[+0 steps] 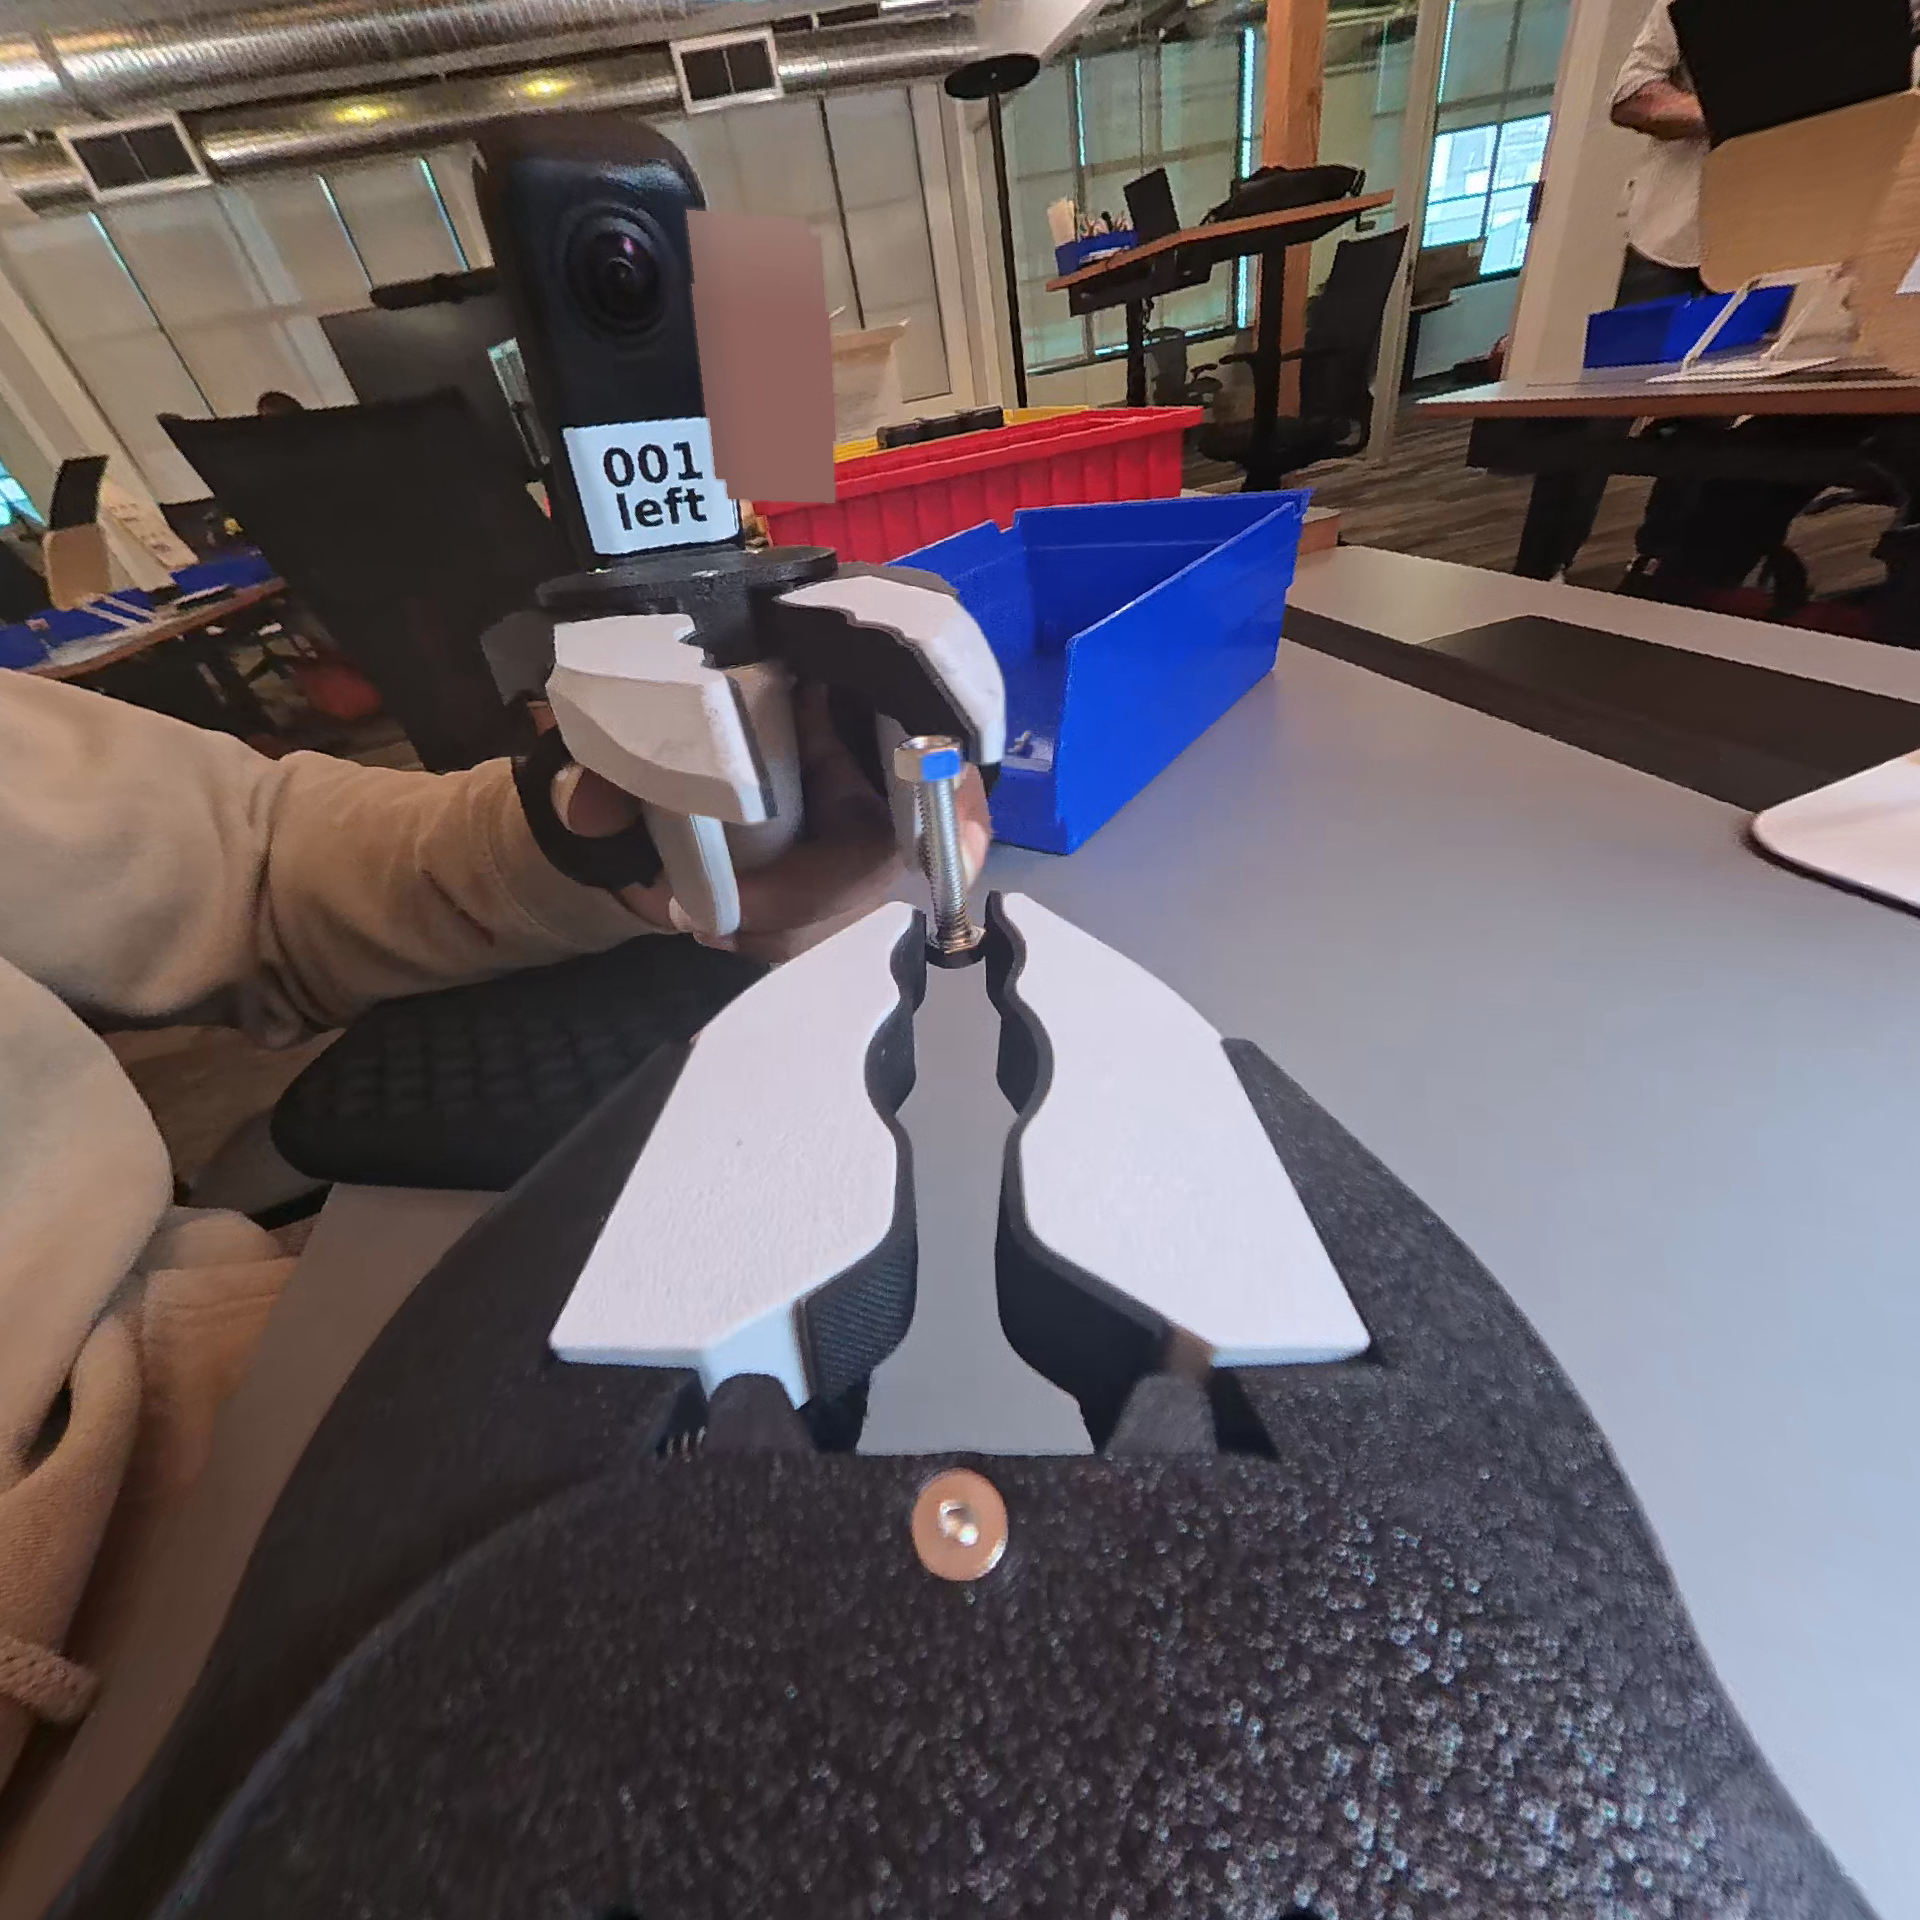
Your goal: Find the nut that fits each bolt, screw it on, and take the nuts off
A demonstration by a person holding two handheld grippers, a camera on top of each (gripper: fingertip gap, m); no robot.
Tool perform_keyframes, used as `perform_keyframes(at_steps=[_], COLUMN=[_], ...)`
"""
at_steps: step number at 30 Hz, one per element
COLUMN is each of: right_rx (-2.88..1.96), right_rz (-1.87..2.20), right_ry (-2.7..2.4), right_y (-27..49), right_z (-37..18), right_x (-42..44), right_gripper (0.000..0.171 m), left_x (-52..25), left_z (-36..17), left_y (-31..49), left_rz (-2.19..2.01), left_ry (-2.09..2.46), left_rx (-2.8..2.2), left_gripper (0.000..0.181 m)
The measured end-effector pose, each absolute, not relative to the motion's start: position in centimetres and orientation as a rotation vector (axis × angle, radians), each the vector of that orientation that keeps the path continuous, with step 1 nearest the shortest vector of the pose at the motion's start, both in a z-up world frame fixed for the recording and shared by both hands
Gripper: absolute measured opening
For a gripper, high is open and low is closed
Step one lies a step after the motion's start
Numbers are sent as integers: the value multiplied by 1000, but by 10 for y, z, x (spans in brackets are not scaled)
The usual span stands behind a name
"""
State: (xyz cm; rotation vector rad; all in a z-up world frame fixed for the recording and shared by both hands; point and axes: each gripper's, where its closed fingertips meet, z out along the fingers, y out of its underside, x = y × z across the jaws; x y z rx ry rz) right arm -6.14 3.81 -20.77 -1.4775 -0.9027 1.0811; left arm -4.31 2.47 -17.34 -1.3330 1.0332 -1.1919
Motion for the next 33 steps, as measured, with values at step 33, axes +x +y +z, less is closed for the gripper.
perform_keyframes(at_steps=[33], right_rx=[-1474], right_rz=[1070], right_ry=[-872], right_y=[43], right_z=[-204], right_x=[-56], right_gripper=[11], left_x=[-50], left_z=[-167], left_y=[26], left_rz=[-1248], left_ry=[1005], left_rx=[-1316], left_gripper=[11])
